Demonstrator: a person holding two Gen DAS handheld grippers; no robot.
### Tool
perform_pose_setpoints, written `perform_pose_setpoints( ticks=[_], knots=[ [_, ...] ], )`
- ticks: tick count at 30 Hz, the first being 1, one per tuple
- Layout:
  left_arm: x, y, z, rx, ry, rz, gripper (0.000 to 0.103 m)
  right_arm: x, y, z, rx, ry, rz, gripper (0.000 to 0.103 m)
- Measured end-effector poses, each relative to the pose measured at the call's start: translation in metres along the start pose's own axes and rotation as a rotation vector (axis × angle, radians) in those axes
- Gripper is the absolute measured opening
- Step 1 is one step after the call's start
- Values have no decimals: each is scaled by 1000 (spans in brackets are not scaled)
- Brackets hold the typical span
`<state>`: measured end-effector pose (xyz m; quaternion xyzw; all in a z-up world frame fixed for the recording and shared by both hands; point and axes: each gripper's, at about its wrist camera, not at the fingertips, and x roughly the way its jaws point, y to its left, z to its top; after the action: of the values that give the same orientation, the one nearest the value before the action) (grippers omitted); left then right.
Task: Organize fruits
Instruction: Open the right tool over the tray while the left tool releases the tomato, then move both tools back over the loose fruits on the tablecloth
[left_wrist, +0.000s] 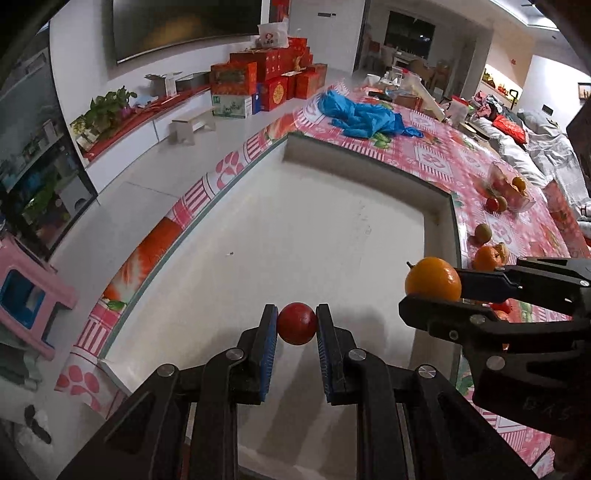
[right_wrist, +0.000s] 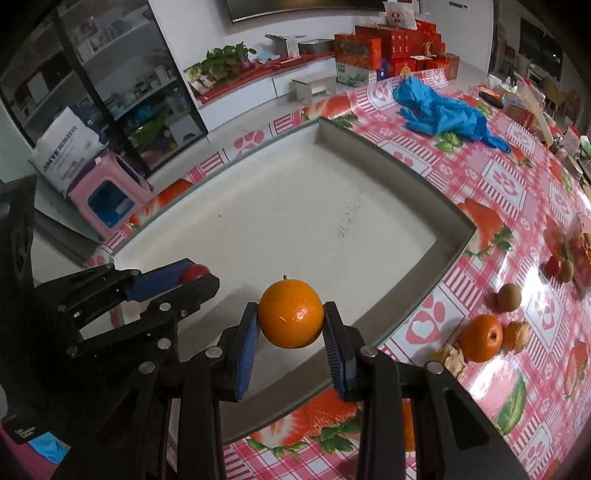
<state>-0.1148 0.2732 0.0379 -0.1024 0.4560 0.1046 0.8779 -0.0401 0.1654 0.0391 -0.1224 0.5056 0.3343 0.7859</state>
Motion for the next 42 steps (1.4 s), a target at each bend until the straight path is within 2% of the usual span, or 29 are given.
perform_pose_setpoints(
  ticks=[2,3,4,5,6,7,8,9,12,16,21,24,28,34,38,40,42],
  knots=[
    [2,2,-1,-12,14,6,23,0,-1,-2,7,3,10,46],
    [3,3,-1,-21,22,5,23,-1,-2,-1,9,0,14,57],
    [4,4,-2,-31,32,0,23,-3,-3,-1,10,-6,17,63],
    [5,6,-2,-38,39,0,33,-5,-3,-1,9,-14,11,63],
    [5,7,-3,-48,41,15,61,-8,-4,-1,9,-21,5,63],
    [3,10,-4,-59,35,45,76,-10,-6,-1,15,-26,10,65],
    [-2,13,-5,-70,6,76,93,-13,-9,0,26,-29,21,76],
    [-5,14,-6,-75,-15,77,93,-16,-11,0,39,-36,24,82],
    [-16,12,-4,-70,-32,31,93,-26,-18,2,67,-56,19,82],
    [-30,1,1,-37,-65,34,93,-50,-34,8,95,-99,7,83],
    [-47,-19,13,1,-101,-3,93,-95,-71,12,159,-187,-45,84],
    [-54,-30,18,19,-120,-21,93,-118,-99,4,227,-225,-79,89],
    [-59,-52,16,46,-121,-68,93,-121,-132,-28,316,-208,-144,92],
    [-54,-102,-11,152,-83,-109,93,-94,-170,-102,435,-105,-225,92],
    [-47,-139,-36,244,-43,-133,93,-88,-183,-145,442,-88,-332,92],
    [-42,-152,-43,277,-34,-118,93,-86,-184,-164,424,-86,-410,92],
    [-35,-163,-45,291,-17,-114,93,-87,-185,-178,422,-91,-447,92]
  ],
)
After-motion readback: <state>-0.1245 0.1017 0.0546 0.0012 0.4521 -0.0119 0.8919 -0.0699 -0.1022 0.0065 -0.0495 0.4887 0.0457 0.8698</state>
